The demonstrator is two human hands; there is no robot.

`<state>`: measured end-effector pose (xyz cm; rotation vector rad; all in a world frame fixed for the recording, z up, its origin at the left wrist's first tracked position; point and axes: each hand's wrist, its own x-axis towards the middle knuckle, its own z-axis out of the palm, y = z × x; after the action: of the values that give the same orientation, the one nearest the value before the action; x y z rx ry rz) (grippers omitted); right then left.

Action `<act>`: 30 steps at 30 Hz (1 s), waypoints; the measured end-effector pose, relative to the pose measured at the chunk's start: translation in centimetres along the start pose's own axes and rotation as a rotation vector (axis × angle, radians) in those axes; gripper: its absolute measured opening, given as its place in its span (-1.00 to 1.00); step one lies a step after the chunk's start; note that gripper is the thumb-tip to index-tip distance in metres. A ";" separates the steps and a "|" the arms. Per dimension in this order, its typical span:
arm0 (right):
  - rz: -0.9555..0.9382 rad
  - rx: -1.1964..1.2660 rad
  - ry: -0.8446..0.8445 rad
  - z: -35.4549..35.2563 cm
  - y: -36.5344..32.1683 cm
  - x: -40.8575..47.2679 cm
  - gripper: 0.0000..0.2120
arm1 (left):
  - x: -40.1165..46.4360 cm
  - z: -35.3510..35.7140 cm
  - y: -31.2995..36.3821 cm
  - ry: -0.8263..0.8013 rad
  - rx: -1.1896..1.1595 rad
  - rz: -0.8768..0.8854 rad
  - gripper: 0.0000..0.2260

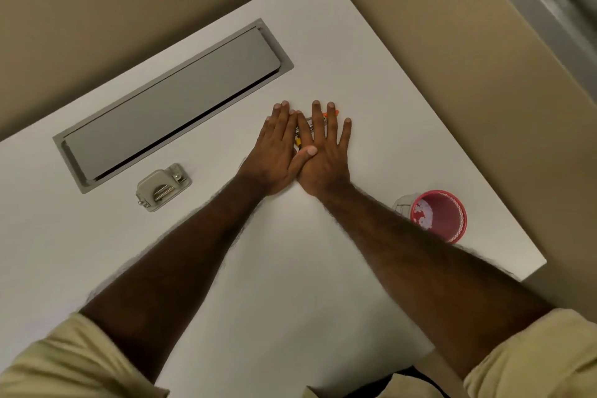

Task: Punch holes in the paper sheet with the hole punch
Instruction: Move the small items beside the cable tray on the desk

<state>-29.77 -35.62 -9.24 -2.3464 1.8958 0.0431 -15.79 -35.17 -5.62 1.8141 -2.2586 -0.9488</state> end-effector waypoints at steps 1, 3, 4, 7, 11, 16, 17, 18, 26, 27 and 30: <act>0.014 0.003 0.006 -0.1 0.3 0.7 -0.22 | 0.7 -0.3 0.2 -0.001 0.000 0.003 -0.22; 0.023 0.006 0.013 -0.3 0.9 2.1 -0.21 | 2.1 -0.9 0.6 -0.006 0.003 0.002 -0.21; 0.024 0.008 0.017 -0.3 1.1 2.7 -0.21 | 2.8 -1.2 0.8 -0.012 0.007 0.000 -0.21; 0.040 0.017 0.029 -0.5 1.8 4.4 -0.22 | 4.7 -2.0 1.1 -0.026 0.030 0.007 -0.20; 0.047 0.042 0.021 -1.0 2.6 6.1 -0.23 | 6.6 -3.0 1.3 -0.039 0.059 0.018 -0.23; 0.035 0.047 0.017 -1.7 2.9 6.6 -0.20 | 6.8 -3.3 1.8 -0.001 0.057 0.000 -0.23; 0.035 0.048 0.015 -1.9 2.9 6.5 -0.19 | 6.5 -3.3 1.8 0.014 0.058 -0.010 -0.23; 0.039 0.048 0.012 -2.0 2.9 6.4 -0.18 | 6.2 -3.3 1.8 0.028 0.055 -0.024 -0.23; 0.069 0.014 0.015 -3.2 2.7 3.0 0.00 | 1.3 -3.1 0.4 0.074 0.046 -0.092 -0.18; 0.070 0.012 0.012 -3.4 2.4 2.4 0.03 | 0.4 -3.0 0.3 0.080 0.048 -0.098 -0.18; 0.046 0.023 0.024 -3.7 1.3 0.2 0.06 | -2.8 -2.6 0.0 0.106 0.038 -0.117 -0.17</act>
<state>-31.24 -36.52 -5.66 -2.2990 1.9501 -0.0025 -13.85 -33.67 -2.65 1.9814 -2.1428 -0.8110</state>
